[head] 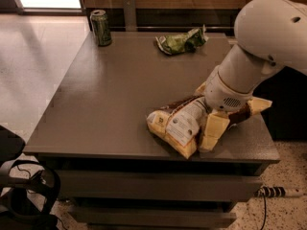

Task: Move brown chip bag near green can

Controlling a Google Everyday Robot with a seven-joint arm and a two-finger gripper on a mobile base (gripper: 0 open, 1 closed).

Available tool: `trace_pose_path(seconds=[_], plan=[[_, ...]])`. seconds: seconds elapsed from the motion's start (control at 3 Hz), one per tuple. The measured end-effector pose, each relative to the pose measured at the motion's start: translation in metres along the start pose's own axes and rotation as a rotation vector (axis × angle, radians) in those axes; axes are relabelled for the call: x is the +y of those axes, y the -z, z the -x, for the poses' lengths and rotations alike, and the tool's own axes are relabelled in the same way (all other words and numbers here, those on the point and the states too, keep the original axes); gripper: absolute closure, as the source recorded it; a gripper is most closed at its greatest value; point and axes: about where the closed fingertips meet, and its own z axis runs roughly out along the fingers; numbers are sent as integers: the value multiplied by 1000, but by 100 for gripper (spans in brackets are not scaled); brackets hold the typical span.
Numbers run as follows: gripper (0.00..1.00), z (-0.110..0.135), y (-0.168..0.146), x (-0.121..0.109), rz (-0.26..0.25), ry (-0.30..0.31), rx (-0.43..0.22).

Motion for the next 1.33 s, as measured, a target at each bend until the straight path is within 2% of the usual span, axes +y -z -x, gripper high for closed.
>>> trace_pose_path(seconds=[0.67,1.0,1.33], plan=[[88,2,8,-1,0,0,0],[100,3,8,0,0,1,1],[100,5,21,-6,-18,31,12]])
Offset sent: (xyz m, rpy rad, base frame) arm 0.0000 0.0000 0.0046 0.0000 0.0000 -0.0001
